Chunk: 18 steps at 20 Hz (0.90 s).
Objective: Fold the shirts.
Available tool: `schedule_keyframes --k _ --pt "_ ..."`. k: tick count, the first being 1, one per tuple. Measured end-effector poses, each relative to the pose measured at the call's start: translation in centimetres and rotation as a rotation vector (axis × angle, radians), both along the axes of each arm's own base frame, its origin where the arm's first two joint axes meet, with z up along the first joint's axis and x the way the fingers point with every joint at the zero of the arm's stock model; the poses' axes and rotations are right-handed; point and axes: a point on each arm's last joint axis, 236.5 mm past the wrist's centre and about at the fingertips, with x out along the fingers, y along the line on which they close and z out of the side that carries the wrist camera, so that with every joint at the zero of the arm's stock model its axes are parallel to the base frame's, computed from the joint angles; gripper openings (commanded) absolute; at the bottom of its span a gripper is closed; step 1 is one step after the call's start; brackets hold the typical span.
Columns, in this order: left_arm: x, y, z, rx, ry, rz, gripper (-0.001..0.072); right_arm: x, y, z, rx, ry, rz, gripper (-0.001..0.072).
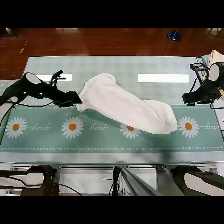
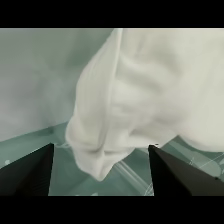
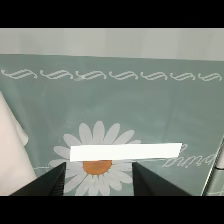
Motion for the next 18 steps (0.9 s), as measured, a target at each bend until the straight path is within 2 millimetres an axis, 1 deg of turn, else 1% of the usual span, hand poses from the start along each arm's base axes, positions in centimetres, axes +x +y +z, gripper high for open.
schedule_keyframes --k 2,3,5,7,10,12,14,15,16,18 --pt "0.4 -1.1 -0.4 -0.008 -0.01 0.001 0.0079 0.0 0.0 0.0 0.0 0.0 0.0 0.0486" --pt "0.4 -1.8 -0.5 -0.013 -0.015 -0.004 0.0031 0.0 0.0 0.0 0.0 0.0 0.0 0.0486" --pt "0.5 -2.6 -0.6 -0.017 -0.023 -0.013 0.003 0.0 -0.1 0.0 -0.003 0.0 0.001 0.0485" --pt "0.5 -2.9 -0.6 -0.022 -0.024 -0.014 0.003 -0.1 -0.6 0.2 -0.028 0.004 0.007 0.0485" --pt "0.4 -2.6 -0.1 -0.033 -0.02 -0.01 0.0029 -0.8 -2.9 0.5 -0.082 0.025 -0.02 0.0486" --pt "0.8 -1.9 0.8 -0.035 -0.041 0.007 0.0029 -1.9 -4.7 0.2 -0.069 0.047 -0.083 0.0486" --pt "1.1 -1.1 1.8 -0.038 -0.066 0.014 0.0029 -3.7 -5.9 -0.9 0.015 0.073 -0.169 0.0489" --pt "1.2 -0.8 2.4 -0.04 -0.08 0.016 0.0029 -4.7 -5.8 -1.7 0.096 0.087 -0.215 0.0528" --pt "1.3 -0.5 2.8 -0.04 -0.093 0.016 0.0029 -5.4 -5.4 -2.5 0.181 0.093 -0.251 0.0593" --pt "1.5 -0.1 3.6 -0.04 -0.113 0.017 0.0029 -6.4 -3.6 -3.8 0.378 0.087 -0.302 0.0593"
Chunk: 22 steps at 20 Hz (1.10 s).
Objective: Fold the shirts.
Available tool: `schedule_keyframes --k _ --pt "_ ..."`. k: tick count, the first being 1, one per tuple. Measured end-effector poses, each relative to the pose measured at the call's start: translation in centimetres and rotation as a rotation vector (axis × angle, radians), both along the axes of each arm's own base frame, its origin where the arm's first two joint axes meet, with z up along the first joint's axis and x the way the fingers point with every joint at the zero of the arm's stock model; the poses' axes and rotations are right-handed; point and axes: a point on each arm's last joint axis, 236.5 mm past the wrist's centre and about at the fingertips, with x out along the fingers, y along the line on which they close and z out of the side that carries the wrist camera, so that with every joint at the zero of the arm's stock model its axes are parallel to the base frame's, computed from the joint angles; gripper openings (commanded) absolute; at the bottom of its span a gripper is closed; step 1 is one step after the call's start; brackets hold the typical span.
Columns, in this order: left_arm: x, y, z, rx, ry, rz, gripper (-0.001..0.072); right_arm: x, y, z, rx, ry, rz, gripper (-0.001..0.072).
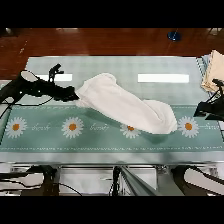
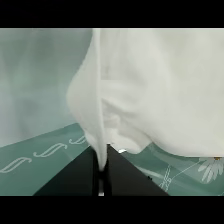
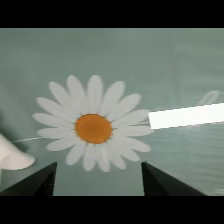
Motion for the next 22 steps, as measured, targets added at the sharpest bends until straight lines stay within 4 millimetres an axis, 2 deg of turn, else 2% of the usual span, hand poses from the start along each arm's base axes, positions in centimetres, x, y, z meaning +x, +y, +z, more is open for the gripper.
schedule_keyframes --k 4,10,11,12,13,14,16,19,21,22 --pt "-0.1 0.3 0.6 -0.002 -0.009 -0.007 0.0029 -0.4 4.4 -1.2 0.283 -0.078 -0.029 0.0593" --pt "-0.6 0.2 0.8 -0.009 0.001 -0.022 0.0029 -0.9 9.8 -3.0 0.471 -0.133 0.018 0.058" --pt "-0.8 0.2 0.8 -0.01 0.005 -0.026 0.0029 -0.9 10.6 -3.6 0.479 -0.138 0.024 0.0551" --pt "-0.8 0.1 0.8 -0.011 0.007 -0.029 0.0029 -0.9 11.3 -4.1 0.481 -0.143 0.033 0.0395" --pt "-0.9 0.1 0.8 -0.012 0.009 -0.03 0.0029 -0.9 12.0 -4.6 0.477 -0.147 0.046 0.0184" --pt "-0.9 0.1 0.8 -0.013 0.01 -0.031 0.0029 -0.7 12.6 -5.1 0.466 -0.155 0.057 0.0015" --pt "-1.0 0.0 1.0 -0.019 0.012 -0.032 0.0029 0.1 13.7 -5.8 0.444 -0.18 0.076 0.002" --pt "-0.3 -0.2 2.3 -0.031 -0.018 -0.032 0.0029 1.3 14.3 -5.7 0.422 -0.223 0.089 0.0018" --pt "0.7 -0.3 4.5 -0.036 -0.071 -0.039 0.0028 2.7 14.4 -4.1 0.41 -0.288 0.119 0.0018" --pt "1.4 -0.3 6.2 -0.037 -0.115 -0.043 0.0028 3.5 14.5 -2.5 0.403 -0.335 0.149 0.0018"
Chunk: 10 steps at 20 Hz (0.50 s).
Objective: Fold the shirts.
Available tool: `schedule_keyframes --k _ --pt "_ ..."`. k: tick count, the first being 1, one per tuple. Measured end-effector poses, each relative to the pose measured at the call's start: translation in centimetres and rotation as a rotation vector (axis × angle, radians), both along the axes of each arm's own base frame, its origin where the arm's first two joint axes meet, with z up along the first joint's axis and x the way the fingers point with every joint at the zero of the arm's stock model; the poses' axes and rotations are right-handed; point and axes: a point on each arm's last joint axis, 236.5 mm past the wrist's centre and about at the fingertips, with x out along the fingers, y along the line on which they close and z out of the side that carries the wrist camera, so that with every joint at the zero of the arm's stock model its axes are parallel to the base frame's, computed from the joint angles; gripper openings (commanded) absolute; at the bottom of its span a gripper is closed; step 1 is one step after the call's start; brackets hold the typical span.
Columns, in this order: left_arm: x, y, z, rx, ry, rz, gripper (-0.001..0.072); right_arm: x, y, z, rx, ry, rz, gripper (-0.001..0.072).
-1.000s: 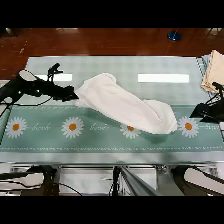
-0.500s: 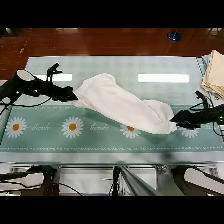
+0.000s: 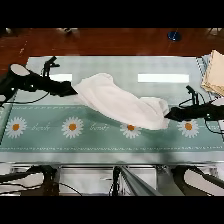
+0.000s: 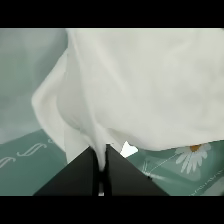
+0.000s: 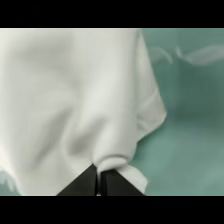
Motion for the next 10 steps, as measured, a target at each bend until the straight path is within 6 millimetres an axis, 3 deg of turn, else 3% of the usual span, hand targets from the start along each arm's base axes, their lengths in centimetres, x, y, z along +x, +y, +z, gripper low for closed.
schedule_keyframes --k 1,3,6,8,10 --pt "0.6 0.0 1.8 -0.001 -0.045 -0.003 0.0028 1.0 0.0 2.0 -0.009 -0.061 0.014 0.0018" --pt "2.2 0.0 7.8 0.0 -0.197 -0.007 0.0028 3.0 -0.3 7.4 -0.051 -0.222 0.04 0.0018" --pt "2.9 0.2 19.6 0.015 -0.492 -0.004 0.0028 5.6 -1.1 19.0 -0.163 -0.545 0.036 0.0019" --pt "1.4 0.3 28.9 0.023 -0.728 0.018 0.0028 6.0 -1.6 27.7 -0.24 -0.766 -0.012 0.0019" --pt "-1.8 0.4 37.0 0.024 -0.938 0.044 0.0028 4.9 -2.1 35.9 -0.31 -0.957 -0.08 0.0019"
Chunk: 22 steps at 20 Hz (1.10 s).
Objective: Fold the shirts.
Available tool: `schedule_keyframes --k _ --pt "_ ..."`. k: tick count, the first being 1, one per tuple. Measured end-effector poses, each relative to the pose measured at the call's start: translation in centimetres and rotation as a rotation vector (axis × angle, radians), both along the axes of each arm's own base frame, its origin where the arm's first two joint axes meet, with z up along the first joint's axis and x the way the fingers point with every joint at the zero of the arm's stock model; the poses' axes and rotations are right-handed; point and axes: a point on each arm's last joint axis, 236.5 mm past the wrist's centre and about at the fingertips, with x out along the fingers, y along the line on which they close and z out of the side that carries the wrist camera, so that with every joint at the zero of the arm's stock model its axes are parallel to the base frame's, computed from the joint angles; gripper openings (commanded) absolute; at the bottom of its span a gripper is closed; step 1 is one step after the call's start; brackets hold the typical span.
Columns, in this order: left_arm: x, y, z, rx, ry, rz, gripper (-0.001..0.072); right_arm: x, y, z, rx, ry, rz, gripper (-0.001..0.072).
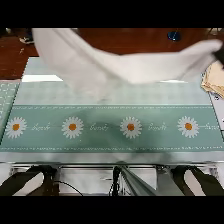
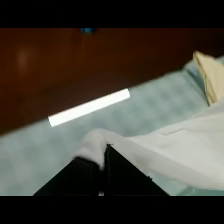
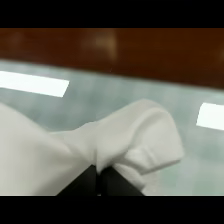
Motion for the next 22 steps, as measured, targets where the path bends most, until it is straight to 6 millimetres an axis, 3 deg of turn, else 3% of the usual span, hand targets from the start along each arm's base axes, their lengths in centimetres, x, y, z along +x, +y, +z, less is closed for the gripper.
schedule_keyframes --k 2,5,7,10,12,15,19,22 --pt "-4.6 0.3 6.7 0.001 -0.189 0.028 0.0027 -2.0 -0.4 6.7 -0.025 -0.157 -0.065 0.0019" --pt "-11.5 1.1 12.4 -0.005 -0.362 0.088 0.0028 -5.6 -0.4 13.2 -0.037 -0.295 -0.129 0.0019" --pt "-15.8 1.3 14.5 -0.021 -0.428 0.11 0.0027 -8.0 0.1 15.0 -0.049 -0.304 -0.138 0.0019" --pt "-21.5 1.1 15.2 -0.041 -0.448 0.114 0.0027 -11.3 1.0 14.7 -0.05 -0.211 -0.145 0.0019" --pt "-23.5 1.4 13.8 -0.039 -0.387 0.132 0.0028 -13.2 1.4 13.2 -0.058 -0.118 -0.141 0.0019" --pt "-24.9 2.1 9.9 -0.032 -0.21 0.177 0.0027 -15.4 1.0 8.9 -0.076 0.093 -0.16 0.0019" --pt "-24.5 3.3 1.9 0.013 0.12 0.239 0.0027 -16.1 0.4 3.8 -0.059 0.31 -0.17 0.0019" --pt "-23.5 4.1 -4.9 0.038 0.363 0.269 0.0027 -15.6 0.5 -1.9 -0.013 0.508 -0.14 0.0019"
